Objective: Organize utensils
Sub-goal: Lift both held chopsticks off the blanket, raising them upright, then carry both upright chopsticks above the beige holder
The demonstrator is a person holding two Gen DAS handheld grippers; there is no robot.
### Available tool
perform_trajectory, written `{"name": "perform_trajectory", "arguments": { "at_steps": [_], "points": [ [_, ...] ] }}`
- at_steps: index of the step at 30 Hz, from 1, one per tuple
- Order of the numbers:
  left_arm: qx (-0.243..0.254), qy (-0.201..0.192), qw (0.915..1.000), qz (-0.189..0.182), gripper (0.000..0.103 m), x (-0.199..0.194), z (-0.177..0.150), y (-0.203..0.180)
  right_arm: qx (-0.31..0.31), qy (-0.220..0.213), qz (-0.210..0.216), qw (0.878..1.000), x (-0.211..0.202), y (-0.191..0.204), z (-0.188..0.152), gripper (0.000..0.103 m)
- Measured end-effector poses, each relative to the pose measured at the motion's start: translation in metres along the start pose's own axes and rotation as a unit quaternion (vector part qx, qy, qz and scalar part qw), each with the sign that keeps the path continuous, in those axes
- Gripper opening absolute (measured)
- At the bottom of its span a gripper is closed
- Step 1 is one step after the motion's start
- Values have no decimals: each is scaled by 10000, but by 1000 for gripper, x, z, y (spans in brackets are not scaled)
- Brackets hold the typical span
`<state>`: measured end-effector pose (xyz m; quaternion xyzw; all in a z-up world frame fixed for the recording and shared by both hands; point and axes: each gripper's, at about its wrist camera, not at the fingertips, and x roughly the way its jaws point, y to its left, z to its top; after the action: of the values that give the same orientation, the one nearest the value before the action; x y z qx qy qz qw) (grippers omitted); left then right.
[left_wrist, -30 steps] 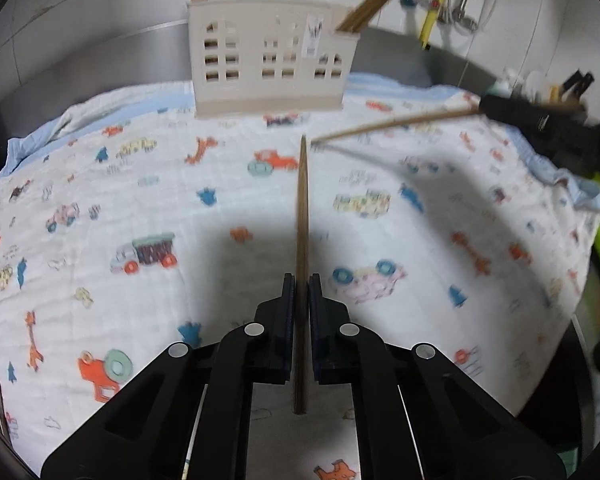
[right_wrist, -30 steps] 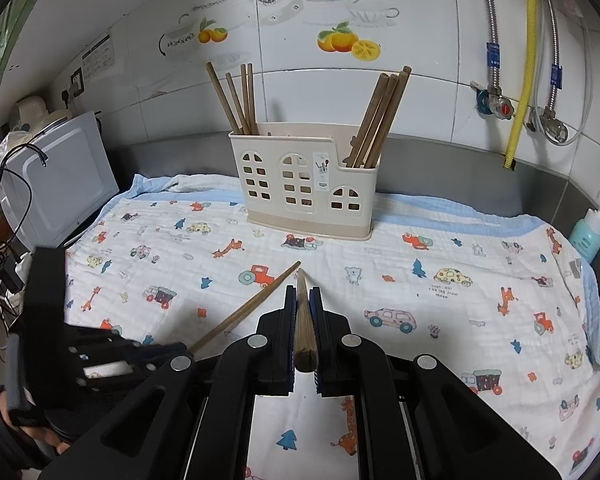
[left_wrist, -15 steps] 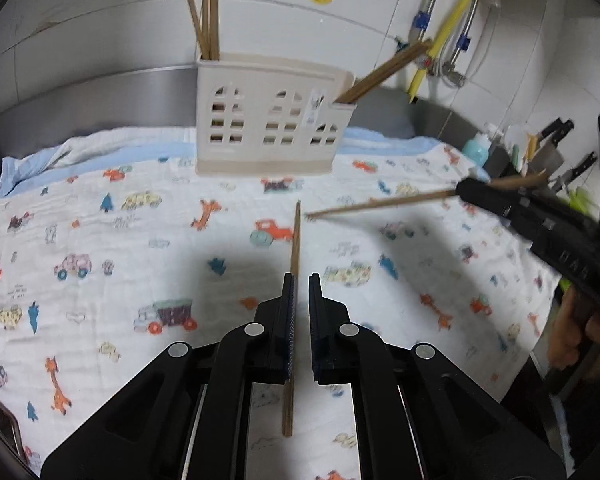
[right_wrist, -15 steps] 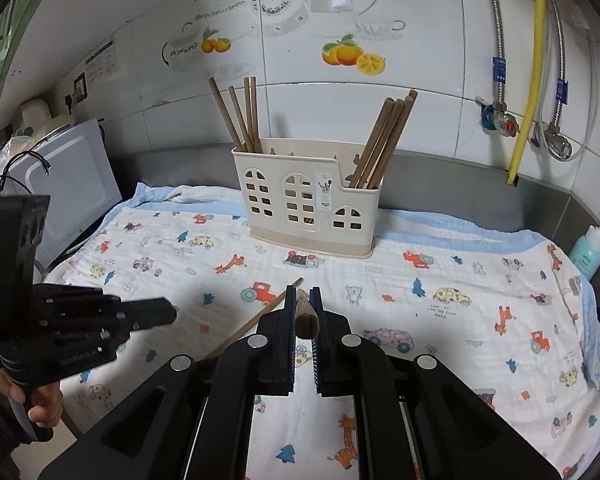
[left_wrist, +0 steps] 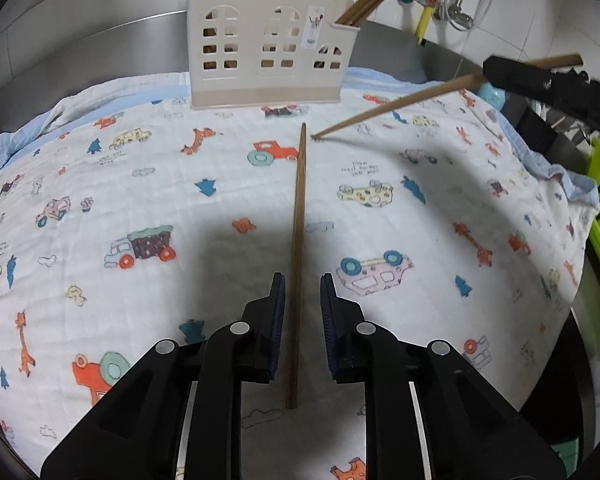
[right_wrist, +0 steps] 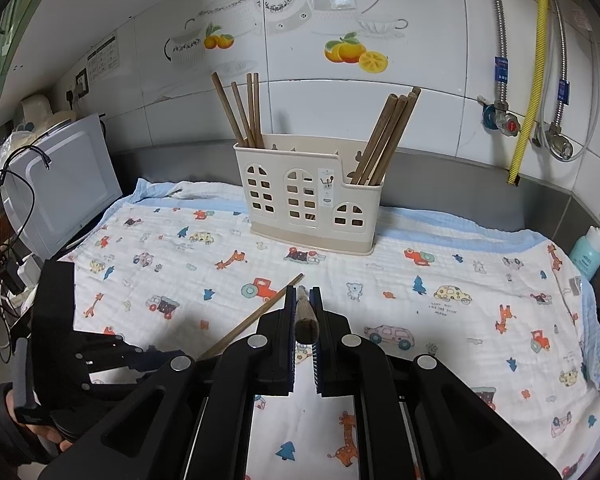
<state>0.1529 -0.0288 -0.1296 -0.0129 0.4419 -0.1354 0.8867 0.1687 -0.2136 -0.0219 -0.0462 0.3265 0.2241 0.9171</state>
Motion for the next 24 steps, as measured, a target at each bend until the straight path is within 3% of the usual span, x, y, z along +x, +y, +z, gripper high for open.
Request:
{"name": "perform_trajectory", "arguments": {
  "at_steps": [5, 9, 17, 24],
  "points": [
    [178, 42, 9997, 180, 16, 4, -4, -6, -3, -4, 2, 10000, 0, 0, -1, 6],
    [376, 142, 9984, 408, 6, 6, -1, -13, -5, -23, 2, 10000, 0, 1, -1, 6],
    [64, 13, 9999, 82, 5, -15, 13, -3, -23, -65, 12, 10000, -4, 3, 1, 6],
    [-102, -533, 9985, -121, 5, -43, 35, 3, -54, -135, 30, 9999, -6, 5, 7, 6]
  ]
}}
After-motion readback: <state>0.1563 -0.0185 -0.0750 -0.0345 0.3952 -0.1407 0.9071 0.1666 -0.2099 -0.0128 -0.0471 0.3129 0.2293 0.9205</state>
